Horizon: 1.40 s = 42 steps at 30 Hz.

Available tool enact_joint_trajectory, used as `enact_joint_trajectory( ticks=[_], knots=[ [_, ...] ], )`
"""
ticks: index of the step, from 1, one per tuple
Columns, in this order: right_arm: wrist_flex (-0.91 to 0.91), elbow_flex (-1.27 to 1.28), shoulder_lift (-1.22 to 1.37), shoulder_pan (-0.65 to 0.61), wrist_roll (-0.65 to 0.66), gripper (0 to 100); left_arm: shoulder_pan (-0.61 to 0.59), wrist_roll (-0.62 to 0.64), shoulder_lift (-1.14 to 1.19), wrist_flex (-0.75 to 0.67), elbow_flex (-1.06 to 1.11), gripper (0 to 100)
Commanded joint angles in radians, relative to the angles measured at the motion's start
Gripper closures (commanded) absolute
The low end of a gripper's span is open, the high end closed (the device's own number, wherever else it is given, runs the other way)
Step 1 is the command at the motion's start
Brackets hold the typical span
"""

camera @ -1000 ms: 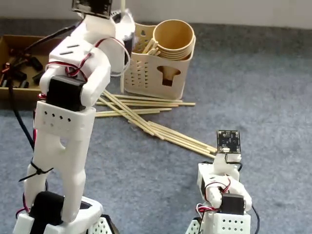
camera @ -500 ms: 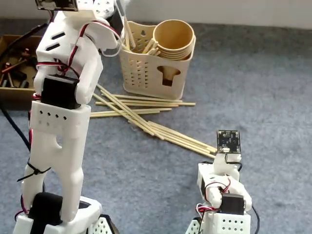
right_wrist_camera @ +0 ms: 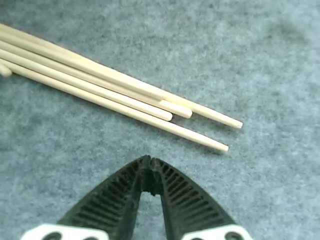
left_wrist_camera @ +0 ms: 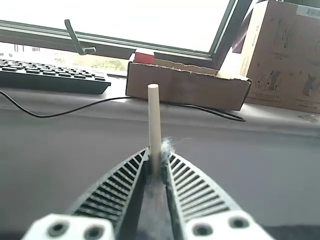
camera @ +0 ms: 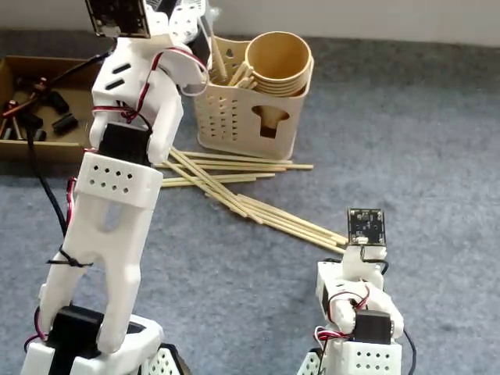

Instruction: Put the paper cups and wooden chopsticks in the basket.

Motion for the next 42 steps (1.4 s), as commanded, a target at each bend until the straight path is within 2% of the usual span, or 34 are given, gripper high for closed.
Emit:
enact_joint_trajectory(
  ticks=[1,5,9,19,26,34,42],
  knots=[
    [-0.01,0.127,-0.005,0.012,-0.002,99.3,-0.016,0.005,-0.025,-0.031,0.021,99],
    [-0.01,0.127,-0.005,0.012,-0.002,99.3,-0.016,-0.005,-0.025,-0.026,0.031,98],
    [-0.01,0.127,-0.005,0.012,-0.002,99.3,-0.005,-0.103,-0.025,0.057,0.024,91],
    [-0.01,0.127,-0.005,0.012,-0.002,99.3,-0.015,-0.107,-0.035,0.195,0.012,87],
    [-0.01,0.127,-0.005,0.012,-0.002,99.3,-0.015,-0.109,-0.036,0.388,-0.073,87],
    [-0.01,0.127,-0.005,0.012,-0.002,99.3,0.033,-0.299,-0.036,0.647,-0.142,87],
    [-0.01,0.127,-0.005,0.012,-0.002,99.3,0.035,-0.405,-0.038,0.781,-0.143,92]
  ],
)
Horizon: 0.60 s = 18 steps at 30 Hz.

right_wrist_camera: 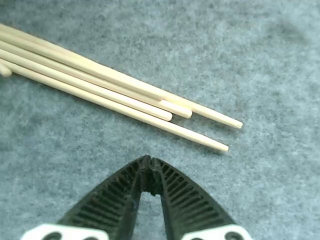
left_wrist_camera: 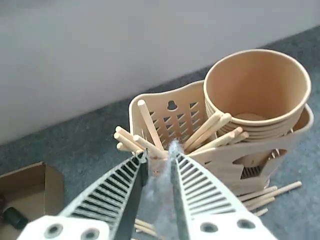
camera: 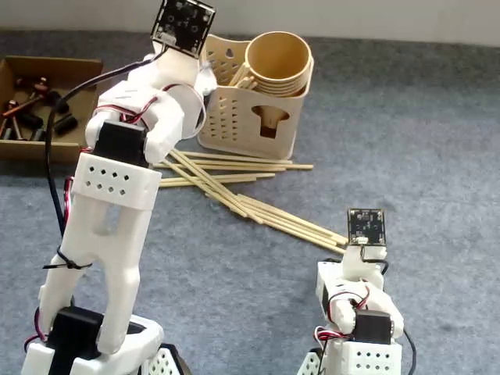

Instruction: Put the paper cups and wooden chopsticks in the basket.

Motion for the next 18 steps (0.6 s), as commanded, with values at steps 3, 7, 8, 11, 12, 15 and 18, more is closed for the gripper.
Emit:
enact_joint_trajectory(
  ticks=[3,7,8,11,12,15,18],
  knots=[
    [-0.01,0.127,-0.005,0.012,-0.002,99.3,0.061,-0.121,-0.061,0.104,-0.064,92],
    [-0.01,0.127,-0.005,0.012,-0.002,99.3,0.165,-0.273,-0.116,0.235,-0.059,92],
    [-0.01,0.127,-0.005,0.012,-0.002,99.3,0.194,-0.302,-0.124,0.267,-0.059,92],
    [-0.01,0.127,-0.005,0.012,-0.002,99.3,0.259,-0.393,-0.113,0.348,-0.048,92],
    [-0.01,0.127,-0.005,0.012,-0.002,99.3,0.271,-0.431,-0.101,0.362,-0.036,92],
    [-0.01,0.127,-0.005,0.012,-0.002,99.3,0.282,-0.532,-0.05,0.388,0.002,92],
    [-0.01,0.127,-0.005,0.012,-0.002,99.3,0.278,-0.606,0.016,0.391,0.044,92]
  ],
)
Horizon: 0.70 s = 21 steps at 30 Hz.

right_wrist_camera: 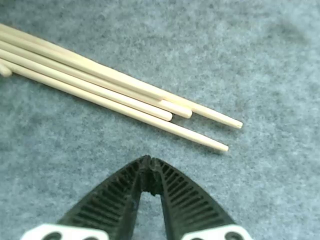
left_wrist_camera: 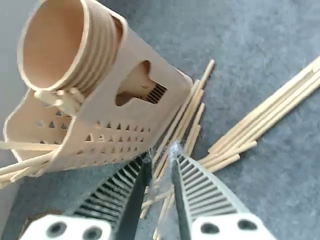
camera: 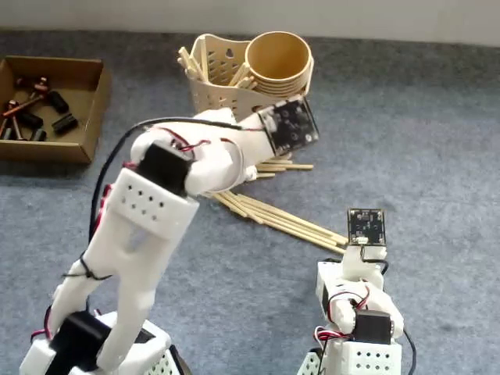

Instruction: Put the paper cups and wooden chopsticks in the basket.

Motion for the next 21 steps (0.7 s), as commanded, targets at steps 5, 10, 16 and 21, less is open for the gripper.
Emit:
enact_joint_trajectory(
  ticks=[5,10,16,21],
  knots=[
    [-0.01,0.127,-0.005,0.013,-0.002,99.3,0.016,-0.187,0.13,0.006,0.07,92],
    [-0.01,0.127,-0.005,0.013,-0.002,99.3,0.015,-0.227,0.196,0.006,0.077,91],
    [-0.016,0.127,-0.005,0.05,-0.002,99.3,-0.012,-0.227,0.289,0.003,0.077,85],
    [-0.035,0.127,-0.005,0.079,-0.002,99.3,-0.019,-0.281,0.366,-0.002,0.076,85]
  ],
)
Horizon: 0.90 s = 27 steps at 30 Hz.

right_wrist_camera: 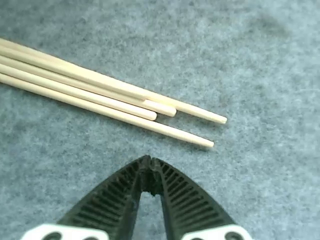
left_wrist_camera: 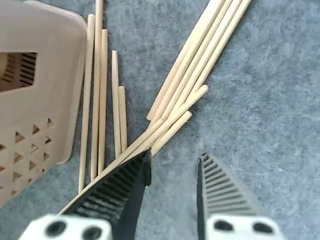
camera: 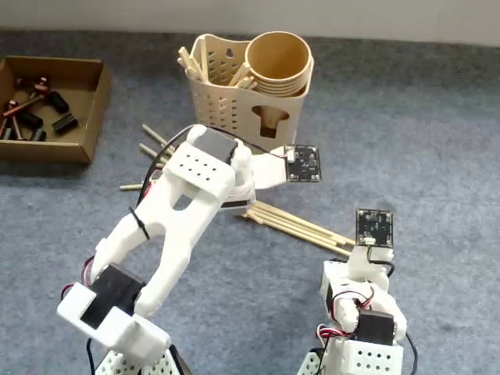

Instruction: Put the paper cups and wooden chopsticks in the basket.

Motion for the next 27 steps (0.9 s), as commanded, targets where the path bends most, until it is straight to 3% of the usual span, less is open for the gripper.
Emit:
enact_joint_trajectory(
  ticks=[1,9,27],
  knots=[
    [-0.035,0.127,-0.005,0.015,-0.002,99.3,-0.015,-0.068,0.033,-0.005,-0.005,85],
    [-0.035,0.127,-0.005,0.015,-0.002,99.3,-0.015,-0.14,0.154,-0.006,-0.016,87],
    [-0.035,0.127,-0.005,0.016,-0.002,99.3,-0.03,-0.133,0.289,-0.137,-0.015,89]
  ],
)
